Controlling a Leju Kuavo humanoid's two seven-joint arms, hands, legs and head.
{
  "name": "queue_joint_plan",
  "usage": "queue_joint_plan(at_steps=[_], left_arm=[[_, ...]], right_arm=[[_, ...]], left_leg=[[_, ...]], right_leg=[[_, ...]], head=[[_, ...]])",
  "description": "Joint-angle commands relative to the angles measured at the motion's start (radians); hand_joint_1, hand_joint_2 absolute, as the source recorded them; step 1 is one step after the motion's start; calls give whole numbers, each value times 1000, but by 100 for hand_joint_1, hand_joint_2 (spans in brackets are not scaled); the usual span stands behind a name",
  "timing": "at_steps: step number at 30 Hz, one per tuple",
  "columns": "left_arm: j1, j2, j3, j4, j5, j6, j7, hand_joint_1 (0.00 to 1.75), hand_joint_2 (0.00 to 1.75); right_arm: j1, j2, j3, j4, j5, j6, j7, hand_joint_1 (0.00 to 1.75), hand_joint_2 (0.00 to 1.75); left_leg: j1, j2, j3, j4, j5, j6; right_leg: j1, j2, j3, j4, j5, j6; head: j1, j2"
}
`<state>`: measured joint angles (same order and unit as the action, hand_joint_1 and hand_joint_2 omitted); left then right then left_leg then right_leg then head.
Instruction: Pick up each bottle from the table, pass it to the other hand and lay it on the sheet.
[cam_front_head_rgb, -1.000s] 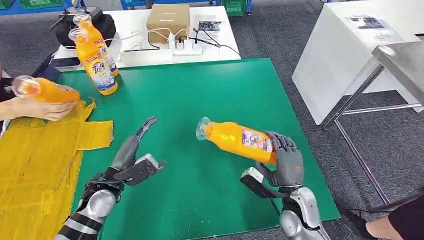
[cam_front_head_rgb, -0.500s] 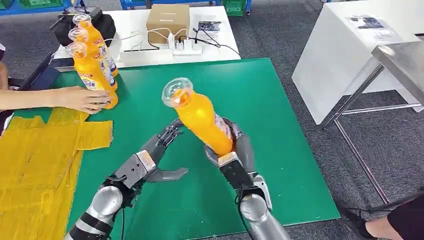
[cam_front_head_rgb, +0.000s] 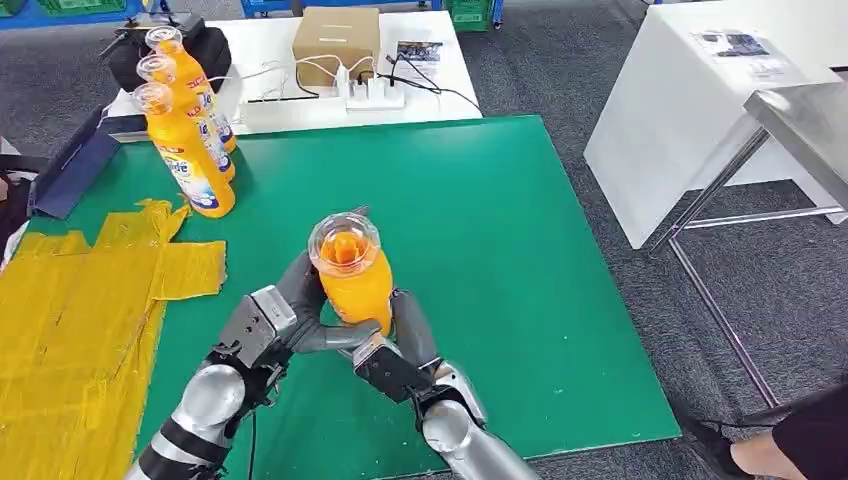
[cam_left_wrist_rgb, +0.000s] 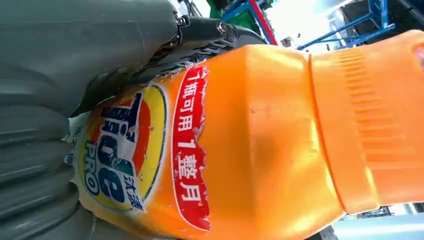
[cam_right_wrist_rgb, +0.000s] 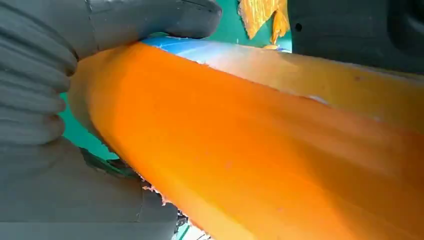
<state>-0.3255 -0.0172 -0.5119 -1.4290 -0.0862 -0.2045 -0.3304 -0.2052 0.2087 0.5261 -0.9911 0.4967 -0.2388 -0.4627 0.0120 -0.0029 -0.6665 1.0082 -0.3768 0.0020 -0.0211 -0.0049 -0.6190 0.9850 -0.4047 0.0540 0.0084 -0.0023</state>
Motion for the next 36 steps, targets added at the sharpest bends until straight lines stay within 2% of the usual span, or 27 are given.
queue_joint_plan(at_steps=[1, 11, 12, 13, 22, 29, 36], left_arm=[[-40, -5, -67, 3, 5, -8, 1, 0, 175], [-24, -33, -55, -13, 38, 36, -8, 0, 175], [-23, -37, -56, -12, 45, 44, -9, 131, 175], [-24, -37, -57, -11, 46, 45, -10, 175, 175], [-37, -40, -82, 34, 31, 53, -20, 175, 175], [-19, -33, -79, 30, 13, 67, -28, 175, 175], [-13, -25, -68, 23, 11, 71, -29, 175, 175]], right_arm=[[-42, -2, 70, 106, 9, 4, 3, 175, 175], [-39, -3, 107, 150, 10, 15, 9, 175, 175], [-39, -4, 111, 160, 4, 10, 6, 175, 175], [-39, -4, 113, 164, 4, 9, 6, 175, 175], [-27, -12, 93, 158, -16, -17, 3, 175, 175], [18, -28, 36, 72, -38, -53, -6, 175, 175], [30, -36, 16, 39, -42, -50, -2, 175, 175]], left_leg=[[1, -1, 5, 1, -2, 0], [1, -1, 4, 0, -2, 0], [1, -1, 5, 1, -3, 0], [1, -1, 2, 0, -1, 0], [1, -4, 5, 0, -2, 0], [1, -4, 6, 0, -2, 1], [0, -1, 2, 0, -1, 0]], right_leg=[[1, -1, 6, 0, -2, -3], [1, -1, 4, 0, -2, -2], [1, -1, 6, 0, -3, -3], [1, -1, 2, -1, -1, -1], [1, -4, 5, -1, -3, -2], [1, -4, 6, -1, -3, -2], [1, -1, 2, -1, -1, -1]], head=[[0, 0], [0, 0], [0, 0], [0, 0], [0, 0], [0, 0], [0, 0]])
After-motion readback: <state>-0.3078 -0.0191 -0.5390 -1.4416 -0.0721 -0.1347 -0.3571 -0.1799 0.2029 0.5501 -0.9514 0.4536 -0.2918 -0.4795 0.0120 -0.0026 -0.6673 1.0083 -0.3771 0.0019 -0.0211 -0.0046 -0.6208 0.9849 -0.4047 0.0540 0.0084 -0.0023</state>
